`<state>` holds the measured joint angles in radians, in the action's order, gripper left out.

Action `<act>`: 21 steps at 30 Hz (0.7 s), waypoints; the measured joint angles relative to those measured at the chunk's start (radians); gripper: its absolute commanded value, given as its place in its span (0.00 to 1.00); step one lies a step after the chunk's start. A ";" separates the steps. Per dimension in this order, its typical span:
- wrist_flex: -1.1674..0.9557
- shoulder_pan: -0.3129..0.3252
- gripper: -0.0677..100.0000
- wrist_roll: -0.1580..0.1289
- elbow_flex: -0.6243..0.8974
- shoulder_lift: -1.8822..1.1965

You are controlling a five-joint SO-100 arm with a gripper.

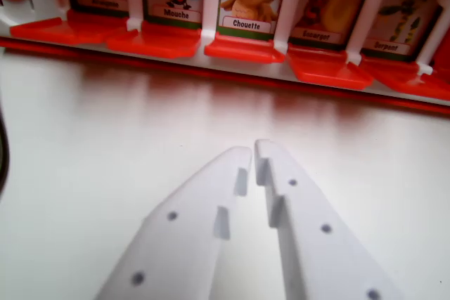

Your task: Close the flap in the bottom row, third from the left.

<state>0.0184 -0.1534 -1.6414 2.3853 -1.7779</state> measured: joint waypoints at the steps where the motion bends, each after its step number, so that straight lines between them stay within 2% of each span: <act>1: 0.006 -0.005 0.00 0.000 -0.012 0.017; 8: 0.032 -0.026 0.00 0.009 -0.072 0.104; 21: 0.061 -0.026 0.00 0.009 -0.153 0.255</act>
<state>0.0798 -0.1795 -1.6322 2.2319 -1.5232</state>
